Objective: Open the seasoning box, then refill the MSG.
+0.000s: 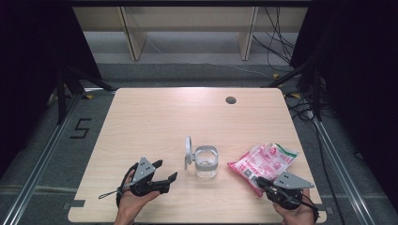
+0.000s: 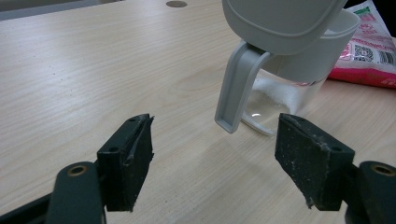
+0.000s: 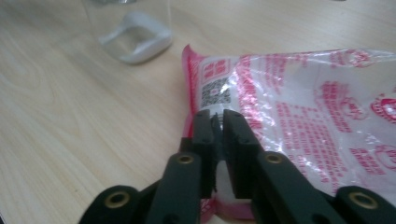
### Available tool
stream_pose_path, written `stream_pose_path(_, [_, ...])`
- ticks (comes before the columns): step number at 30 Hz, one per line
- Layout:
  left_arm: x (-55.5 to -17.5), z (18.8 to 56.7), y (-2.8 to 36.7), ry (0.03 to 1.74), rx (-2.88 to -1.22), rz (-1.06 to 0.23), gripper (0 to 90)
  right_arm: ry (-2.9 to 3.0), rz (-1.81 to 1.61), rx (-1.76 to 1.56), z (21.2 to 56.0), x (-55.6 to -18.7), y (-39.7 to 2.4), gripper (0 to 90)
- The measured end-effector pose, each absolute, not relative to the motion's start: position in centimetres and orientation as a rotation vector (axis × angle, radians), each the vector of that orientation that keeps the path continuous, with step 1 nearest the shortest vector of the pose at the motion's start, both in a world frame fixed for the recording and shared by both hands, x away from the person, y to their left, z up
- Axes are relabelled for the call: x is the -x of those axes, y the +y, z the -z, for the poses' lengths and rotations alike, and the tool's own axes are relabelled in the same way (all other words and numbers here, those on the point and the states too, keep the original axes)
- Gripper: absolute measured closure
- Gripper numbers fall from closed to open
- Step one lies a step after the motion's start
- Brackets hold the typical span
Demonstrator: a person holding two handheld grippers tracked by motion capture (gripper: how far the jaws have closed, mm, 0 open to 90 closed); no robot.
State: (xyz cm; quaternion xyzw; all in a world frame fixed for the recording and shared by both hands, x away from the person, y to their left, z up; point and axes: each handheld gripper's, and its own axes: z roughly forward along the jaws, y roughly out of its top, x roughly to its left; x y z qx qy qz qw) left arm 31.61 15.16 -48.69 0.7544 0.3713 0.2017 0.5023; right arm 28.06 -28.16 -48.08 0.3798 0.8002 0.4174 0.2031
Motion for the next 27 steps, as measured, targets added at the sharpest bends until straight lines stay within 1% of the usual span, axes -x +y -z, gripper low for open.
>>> stream_pose_path(1, [-31.6,48.6,15.2,0.885,-1.840,-0.500,27.2,2.203,-1.181,-1.084,48.0,-28.0,-28.4,69.4])
stream_pose_path(4, [-31.6,48.7,15.1,0.897,-1.835,-0.486,27.3,2.151,-1.215,-1.124,48.0,-28.0,-29.4,57.9])
stream_pose_path(7, [-31.7,48.7,15.0,0.894,-1.834,-0.492,27.3,2.088,-1.248,-1.221,48.0,-27.8,-30.3,51.7])
stream_pose_path(9, [-31.6,48.7,15.0,0.892,-1.843,-0.491,27.3,2.054,-1.246,-1.213,48.3,-28.1,-31.2,48.5])
stream_pose_path(10, [-31.5,48.7,15.0,0.893,-1.842,-0.490,27.3,2.037,-1.252,-1.311,48.2,-27.8,-31.2,48.1])
stream_pose_path(14, [-31.5,48.7,14.9,0.894,-1.839,-0.490,27.3,1.976,-1.245,-1.346,48.3,-28.3,-32.9,44.8])
stream_pose_path(18, [-31.5,48.8,15.0,0.904,-1.839,-0.481,27.2,1.925,-1.246,-1.424,48.5,-28.5,-33.5,42.1])
stream_pose_path(21, [-31.7,48.9,14.9,0.896,-1.844,-0.473,27.3,1.913,-1.234,-1.437,48.7,-28.5,-34.0,41.8])
stream_pose_path(23, [-31.7,48.9,14.6,0.893,-1.840,-0.459,27.3,1.912,-1.206,-1.376,48.6,-28.7,-34.4,41.2])
stream_pose_path(25, [-31.6,49.0,14.5,0.891,-1.839,-0.457,27.3,1.895,-1.217,-1.450,48.7,-28.6,-34.4,40.8])
stream_pose_path(26, [-31.6,49.0,14.4,0.890,-1.832,-0.455,27.3,1.898,-1.201,-1.409,48.8,-28.9,-34.8,40.2])
stream_pose_path(27, [-31.5,49.0,14.4,0.895,-1.849,-0.458,27.3,1.889,-1.212,-1.456,48.9,-28.9,-34.7,39.7])
